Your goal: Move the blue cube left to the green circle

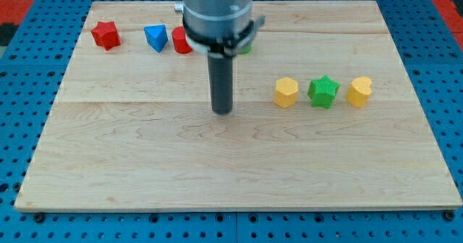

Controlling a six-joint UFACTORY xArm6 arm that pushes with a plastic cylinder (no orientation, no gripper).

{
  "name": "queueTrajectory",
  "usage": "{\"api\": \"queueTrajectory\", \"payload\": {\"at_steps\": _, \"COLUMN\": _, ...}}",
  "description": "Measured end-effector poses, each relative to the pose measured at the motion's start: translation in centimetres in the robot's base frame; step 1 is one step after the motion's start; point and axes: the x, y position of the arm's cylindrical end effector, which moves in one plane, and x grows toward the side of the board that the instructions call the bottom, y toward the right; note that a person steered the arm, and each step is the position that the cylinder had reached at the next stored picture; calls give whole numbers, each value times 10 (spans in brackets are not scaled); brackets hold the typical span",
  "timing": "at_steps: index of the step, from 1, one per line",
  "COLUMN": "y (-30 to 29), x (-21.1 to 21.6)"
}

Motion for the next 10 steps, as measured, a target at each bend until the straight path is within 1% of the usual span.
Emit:
{"api": "queueTrajectory", "payload": {"at_steps": 1, "y": 16, "x": -67}}
{"api": "queueTrajectory", "payload": {"at_steps": 2, "y": 68, "x": -92}}
{"api": "queueTrajectory", "payload": {"at_steps": 3, "y": 96, "x": -125}}
{"api": "queueTrajectory", "payload": {"at_steps": 4, "y": 65, "x": -166}}
{"api": "queueTrajectory", "payload": {"at_steps": 5, "y": 23, "x": -147}}
{"api": "queueTrajectory", "payload": {"at_steps": 6, "y": 21, "x": -97}}
{"api": "queueTrajectory", "payload": {"at_steps": 7, "y": 21, "x": -60}}
{"api": "queueTrajectory", "payload": {"at_steps": 10, "y": 23, "x": -35}}
